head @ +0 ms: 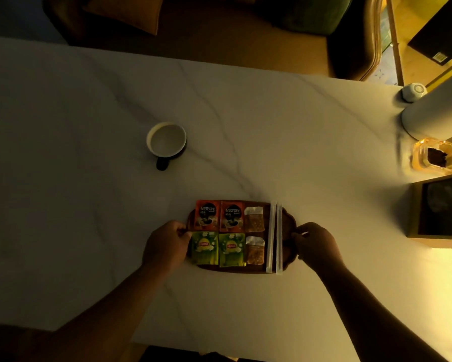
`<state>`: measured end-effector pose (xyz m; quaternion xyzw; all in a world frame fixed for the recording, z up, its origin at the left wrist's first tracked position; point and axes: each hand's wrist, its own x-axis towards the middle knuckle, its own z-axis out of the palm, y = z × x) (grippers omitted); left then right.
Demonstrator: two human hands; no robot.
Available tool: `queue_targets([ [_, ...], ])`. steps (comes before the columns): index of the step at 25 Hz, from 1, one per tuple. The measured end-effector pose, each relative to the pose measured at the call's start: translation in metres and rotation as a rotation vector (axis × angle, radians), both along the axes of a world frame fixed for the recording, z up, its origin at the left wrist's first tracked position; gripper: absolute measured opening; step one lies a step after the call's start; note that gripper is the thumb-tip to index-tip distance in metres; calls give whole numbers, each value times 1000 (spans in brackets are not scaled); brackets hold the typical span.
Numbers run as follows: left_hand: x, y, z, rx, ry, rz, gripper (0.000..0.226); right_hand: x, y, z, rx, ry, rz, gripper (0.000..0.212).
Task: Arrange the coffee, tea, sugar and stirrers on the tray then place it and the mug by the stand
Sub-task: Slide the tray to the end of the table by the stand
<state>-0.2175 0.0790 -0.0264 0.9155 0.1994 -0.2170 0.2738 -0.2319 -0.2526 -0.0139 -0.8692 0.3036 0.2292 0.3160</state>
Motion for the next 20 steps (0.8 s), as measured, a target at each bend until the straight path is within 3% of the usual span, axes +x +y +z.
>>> queue_targets([
  [9, 31, -15, 6, -19, -14, -150, 30, -21, -21, 12, 141, -2, -139, 9],
  [20, 99, -202, 29, -5, -92, -601, 27, -134, -111, 19, 435, -4, -681, 5],
])
